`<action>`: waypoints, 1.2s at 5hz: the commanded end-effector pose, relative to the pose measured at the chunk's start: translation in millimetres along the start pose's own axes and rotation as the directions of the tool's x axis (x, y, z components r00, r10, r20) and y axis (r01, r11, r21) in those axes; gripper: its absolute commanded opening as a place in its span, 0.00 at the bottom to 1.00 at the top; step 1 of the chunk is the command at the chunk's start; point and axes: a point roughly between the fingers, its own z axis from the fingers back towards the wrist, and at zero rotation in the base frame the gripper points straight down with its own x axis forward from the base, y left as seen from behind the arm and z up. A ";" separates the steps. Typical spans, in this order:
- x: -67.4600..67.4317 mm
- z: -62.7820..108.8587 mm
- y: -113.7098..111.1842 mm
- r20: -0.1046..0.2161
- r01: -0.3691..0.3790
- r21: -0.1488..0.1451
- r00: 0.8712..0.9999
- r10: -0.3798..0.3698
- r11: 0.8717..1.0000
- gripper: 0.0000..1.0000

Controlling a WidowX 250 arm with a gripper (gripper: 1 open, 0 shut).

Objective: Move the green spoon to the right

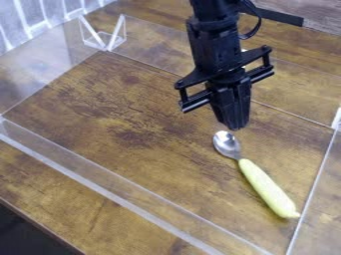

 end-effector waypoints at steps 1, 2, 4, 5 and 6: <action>0.0 22.3 -8.7 0.036 0.013 -0.070 0.999 -0.010 0.997 0.00; 3.8 29.4 -10.1 0.026 0.104 -0.046 0.994 -0.103 0.993 1.00; 23.3 46.0 -5.9 0.028 0.360 -0.009 0.933 -0.359 0.933 1.00; 30.8 49.9 -0.8 0.051 0.436 0.006 0.899 -0.436 0.900 1.00; 35.5 46.2 -1.5 0.066 0.501 0.017 0.863 -0.501 0.865 1.00</action>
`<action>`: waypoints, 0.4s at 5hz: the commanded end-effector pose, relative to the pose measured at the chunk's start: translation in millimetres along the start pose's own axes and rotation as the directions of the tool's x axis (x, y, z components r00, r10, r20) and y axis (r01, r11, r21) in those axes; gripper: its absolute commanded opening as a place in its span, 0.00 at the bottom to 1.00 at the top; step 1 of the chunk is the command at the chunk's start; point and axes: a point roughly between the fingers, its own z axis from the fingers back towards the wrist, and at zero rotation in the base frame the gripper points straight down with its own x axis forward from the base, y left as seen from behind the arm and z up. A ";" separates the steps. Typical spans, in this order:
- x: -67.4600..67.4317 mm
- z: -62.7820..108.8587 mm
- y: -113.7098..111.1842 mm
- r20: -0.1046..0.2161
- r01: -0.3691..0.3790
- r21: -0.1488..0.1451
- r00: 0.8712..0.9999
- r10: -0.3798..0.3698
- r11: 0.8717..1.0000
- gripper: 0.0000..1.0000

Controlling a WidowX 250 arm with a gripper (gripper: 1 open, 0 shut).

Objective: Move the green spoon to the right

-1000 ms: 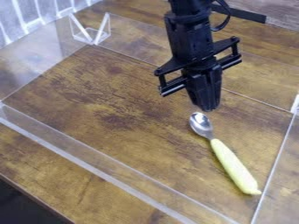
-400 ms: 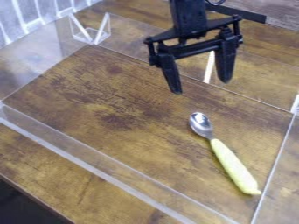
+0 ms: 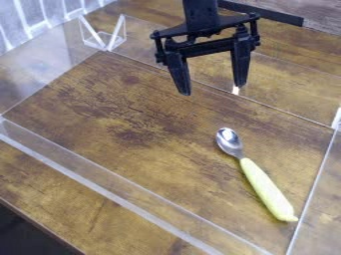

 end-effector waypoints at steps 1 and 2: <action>2.5 14.1 4.7 0.062 0.055 -0.016 0.997 -0.054 0.998 1.00; -2.3 25.5 22.1 0.108 0.134 -0.005 0.985 -0.132 0.991 1.00</action>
